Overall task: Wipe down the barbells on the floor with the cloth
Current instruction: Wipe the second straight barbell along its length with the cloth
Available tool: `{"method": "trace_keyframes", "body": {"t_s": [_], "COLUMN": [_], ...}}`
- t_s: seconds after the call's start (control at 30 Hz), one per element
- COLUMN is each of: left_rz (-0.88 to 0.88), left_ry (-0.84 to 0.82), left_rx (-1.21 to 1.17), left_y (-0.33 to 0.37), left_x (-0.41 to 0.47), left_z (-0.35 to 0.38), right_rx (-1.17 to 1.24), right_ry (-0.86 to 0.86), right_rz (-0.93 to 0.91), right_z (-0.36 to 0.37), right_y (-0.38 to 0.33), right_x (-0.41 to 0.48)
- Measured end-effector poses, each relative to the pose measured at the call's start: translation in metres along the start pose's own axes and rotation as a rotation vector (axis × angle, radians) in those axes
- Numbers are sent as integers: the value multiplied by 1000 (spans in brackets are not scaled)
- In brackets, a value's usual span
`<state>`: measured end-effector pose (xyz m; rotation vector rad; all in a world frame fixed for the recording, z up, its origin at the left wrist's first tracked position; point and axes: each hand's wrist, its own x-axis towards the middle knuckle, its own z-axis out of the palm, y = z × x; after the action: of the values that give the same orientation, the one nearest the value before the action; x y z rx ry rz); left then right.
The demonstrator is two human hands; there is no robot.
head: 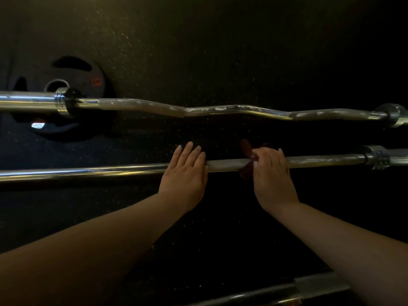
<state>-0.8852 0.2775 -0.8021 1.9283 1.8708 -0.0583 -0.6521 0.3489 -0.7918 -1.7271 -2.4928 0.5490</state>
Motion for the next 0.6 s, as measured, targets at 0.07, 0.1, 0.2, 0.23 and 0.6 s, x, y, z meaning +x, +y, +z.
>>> {"method": "trace_keyframes", "body": {"t_s": [0.07, 0.1, 0.2, 0.23, 0.6], "left_rz": [-23, -28, -3, 6, -92], "left_ry": [-27, -49, -115, -127, -13], "left_rx": [7, 5, -28, -54, -45], "left_y": [9, 14, 30, 33, 47], "left_x": [2, 3, 8, 10, 10], "left_z": [-3, -5, -15, -16, 4], "right_rx": [1, -1, -92, -134, -4], "right_ry": [16, 8, -97, -118, -42], "right_rz": [71, 29, -269, -312, -91], "right_z": [8, 12, 13, 10, 4], "right_y": [-19, -27, -16, -2, -13], "right_x": [-1, -1, 1, 3, 5]}}
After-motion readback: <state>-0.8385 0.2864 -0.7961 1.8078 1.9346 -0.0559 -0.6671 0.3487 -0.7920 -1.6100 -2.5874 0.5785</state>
